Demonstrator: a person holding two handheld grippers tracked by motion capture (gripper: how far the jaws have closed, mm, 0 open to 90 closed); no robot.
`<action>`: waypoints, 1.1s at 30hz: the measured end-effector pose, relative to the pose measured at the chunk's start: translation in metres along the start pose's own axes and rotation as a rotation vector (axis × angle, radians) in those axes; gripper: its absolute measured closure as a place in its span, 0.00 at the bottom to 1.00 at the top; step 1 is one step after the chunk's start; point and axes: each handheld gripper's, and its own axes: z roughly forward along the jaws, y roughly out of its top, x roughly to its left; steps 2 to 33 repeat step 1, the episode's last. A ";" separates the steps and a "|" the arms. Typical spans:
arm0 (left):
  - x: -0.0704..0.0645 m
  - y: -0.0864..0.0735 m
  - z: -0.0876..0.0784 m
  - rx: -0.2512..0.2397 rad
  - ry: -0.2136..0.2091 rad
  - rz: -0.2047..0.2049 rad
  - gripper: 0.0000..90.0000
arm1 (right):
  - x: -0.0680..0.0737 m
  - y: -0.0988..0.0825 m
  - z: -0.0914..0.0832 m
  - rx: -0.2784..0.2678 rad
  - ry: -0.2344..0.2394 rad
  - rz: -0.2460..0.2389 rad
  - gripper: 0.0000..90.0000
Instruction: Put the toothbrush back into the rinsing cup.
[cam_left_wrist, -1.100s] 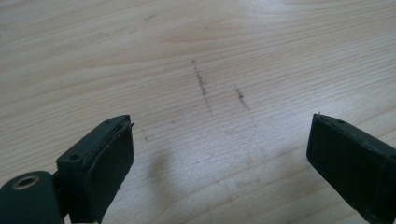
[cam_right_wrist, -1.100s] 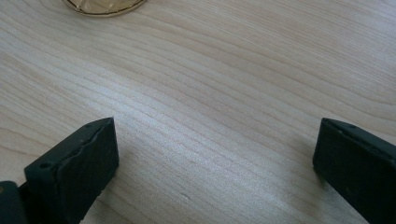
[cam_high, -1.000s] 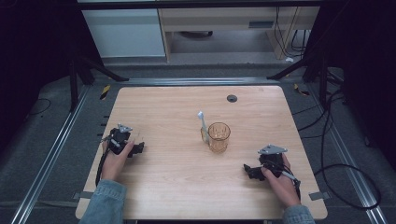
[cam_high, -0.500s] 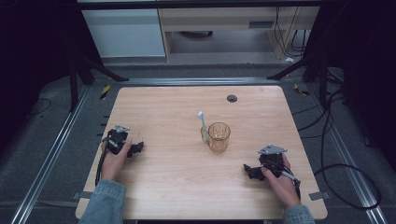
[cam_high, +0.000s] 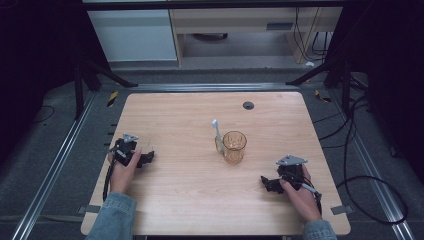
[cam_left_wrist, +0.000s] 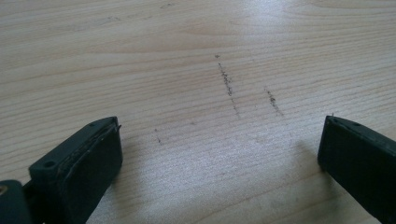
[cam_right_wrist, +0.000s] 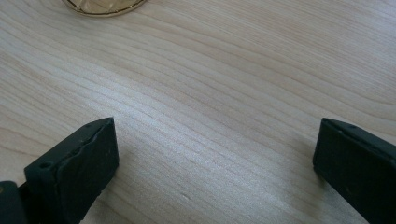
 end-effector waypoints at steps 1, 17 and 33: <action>0.000 0.000 0.000 0.000 0.000 0.000 0.00 | 0.000 0.000 0.000 0.000 0.000 0.000 0.01; 0.000 0.000 0.000 0.000 0.000 0.000 0.00 | 0.000 0.000 0.000 0.000 0.000 0.000 0.01; 0.000 0.000 0.000 0.000 0.000 0.000 0.00 | 0.000 0.000 0.000 0.000 0.000 0.000 0.01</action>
